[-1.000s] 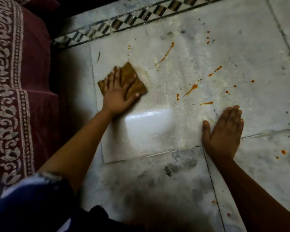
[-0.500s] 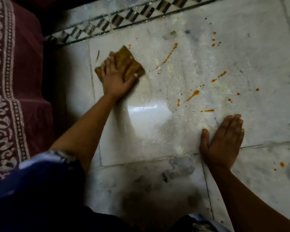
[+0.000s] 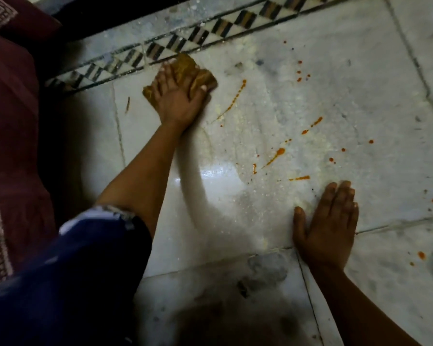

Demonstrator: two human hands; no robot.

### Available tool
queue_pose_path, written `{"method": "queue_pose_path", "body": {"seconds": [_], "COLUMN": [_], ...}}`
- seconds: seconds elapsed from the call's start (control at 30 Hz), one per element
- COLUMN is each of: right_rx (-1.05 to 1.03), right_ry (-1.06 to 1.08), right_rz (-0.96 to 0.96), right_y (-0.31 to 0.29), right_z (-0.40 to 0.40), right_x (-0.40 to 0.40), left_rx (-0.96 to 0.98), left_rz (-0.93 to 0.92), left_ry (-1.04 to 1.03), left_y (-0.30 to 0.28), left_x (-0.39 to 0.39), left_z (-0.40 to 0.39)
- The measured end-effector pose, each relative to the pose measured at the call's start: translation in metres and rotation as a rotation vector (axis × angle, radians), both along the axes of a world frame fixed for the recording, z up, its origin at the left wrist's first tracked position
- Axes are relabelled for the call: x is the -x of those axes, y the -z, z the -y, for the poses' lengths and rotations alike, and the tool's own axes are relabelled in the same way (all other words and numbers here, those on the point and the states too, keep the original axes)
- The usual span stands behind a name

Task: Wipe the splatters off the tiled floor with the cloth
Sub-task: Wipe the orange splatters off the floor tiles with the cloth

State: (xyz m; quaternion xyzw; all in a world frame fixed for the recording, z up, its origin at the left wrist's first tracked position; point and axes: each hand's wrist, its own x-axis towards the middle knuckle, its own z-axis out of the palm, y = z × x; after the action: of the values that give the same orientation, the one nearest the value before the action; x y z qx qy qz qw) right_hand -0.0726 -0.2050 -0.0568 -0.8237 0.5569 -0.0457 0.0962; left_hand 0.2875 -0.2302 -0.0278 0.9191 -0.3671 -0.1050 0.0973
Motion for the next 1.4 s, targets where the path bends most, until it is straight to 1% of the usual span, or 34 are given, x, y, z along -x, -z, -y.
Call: {"method": "queue_pose_path", "body": {"seconds": [0.07, 0.13, 0.17, 0.2, 0.27, 0.33, 0.4, 0.47, 0.53, 0.63, 0.7, 0.73, 0.8, 0.9, 0.97, 1.0, 1.07, 1.13, 1.17, 1.2, 1.23, 1.3, 1.4], "right_rx": [0.004, -0.002, -0.004, -0.006, -0.009, 0.036, 0.020, 0.030, 0.021, 0.012, 0.010, 0.009, 0.015, 0.010, 0.008, 0.007, 0.001, -0.008, -0.016, -0.022, -0.023, -0.027, -0.029], "right_ry": [0.005, 0.006, 0.013, 0.016, 0.014, 0.043, 0.029, 0.042, 0.026, 0.015, 0.017, 0.023, 0.025, 0.021, 0.024, 0.026, 0.033, 0.036, 0.035, 0.035, 0.034, 0.035, 0.030], "right_rz": [0.014, 0.018, 0.020, 0.018, 0.019, 0.022, 0.012, 0.009, 0.006, 0.012, 0.013, 0.015, 0.017, 0.009, 0.001, 0.005, 0.014, 0.008, 0.008, 0.009, 0.006, 0.007, 0.011], "right_y": [-0.001, -0.002, -0.003, -0.002, -0.002, -0.001, -0.002, -0.001, -0.001, -0.002, -0.002, -0.002, -0.002, -0.001, -0.001, -0.002, -0.003, -0.003, -0.003, -0.004, -0.004, -0.003, -0.004], "right_z": [0.000, -0.001, -0.001, 0.001, 0.001, 0.012, 0.012, 0.013, 0.007, 0.000, -0.001, 0.000, 0.001, 0.000, 0.000, 0.000, 0.001, 0.000, 0.000, 0.001, 0.001, 0.000, 0.001], "right_x": [-0.001, 0.000, 0.000, 0.001, 0.000, 0.002, -0.001, -0.002, -0.002, -0.002, -0.002, -0.002, -0.001, -0.001, -0.001, -0.001, -0.002, -0.002, -0.001, -0.001, -0.001, -0.001, -0.001], "left_rx": [0.012, 0.003, 0.006, 0.016, 0.028, 0.042, 0.017, 0.026, 0.031, 0.046, 0.050, 0.045, 0.016, -0.023, -0.056, -0.062, -0.043, -0.014, 0.001, 0.008, 0.009, -0.017, -0.068], "left_rz": [0.028, 0.027, 0.035, 0.042, 0.012, -0.021, -0.024, -0.050, -0.051, 0.003, 0.009, 0.010, 0.070, 0.071, 0.041, 0.035, 0.037, 0.046, 0.040, 0.030, 0.026, 0.036, 0.062], "left_ry": [0.185, 0.290, 0.267, 0.190, -0.027, -0.132, -0.145, -0.062, 0.065, 0.413, 0.550, 0.544, 0.440, 0.187, 0.101, 0.122, 0.268, 0.451, 0.514, 0.527, 0.491, 0.327, 0.089], "left_y": [0.003, 0.005, 0.005, 0.006, 0.004, 0.006, -0.004, -0.009, -0.005, 0.004, 0.010, 0.009, 0.011, 0.008, 0.004, 0.004, 0.007, 0.007, 0.009, 0.009, 0.009, 0.007, 0.008], "left_x": [0.015, 0.019, 0.016, 0.011, -0.008, -0.022, -0.027, -0.011, 0.023, 0.056, 0.055, 0.049, 0.032, 0.013, 0.023, 0.034, 0.059, 0.078, 0.081, 0.080, 0.072, 0.050, 0.025], "left_z": [-0.024, -0.065, -0.080, -0.083, -0.066, -0.011, 0.032, 0.072, 0.082, 0.048, 0.010, -0.001, 0.000, 0.051, 0.085, 0.093, 0.083, 0.038, 0.011, -0.013, -0.030, -0.031, 0.029]}}
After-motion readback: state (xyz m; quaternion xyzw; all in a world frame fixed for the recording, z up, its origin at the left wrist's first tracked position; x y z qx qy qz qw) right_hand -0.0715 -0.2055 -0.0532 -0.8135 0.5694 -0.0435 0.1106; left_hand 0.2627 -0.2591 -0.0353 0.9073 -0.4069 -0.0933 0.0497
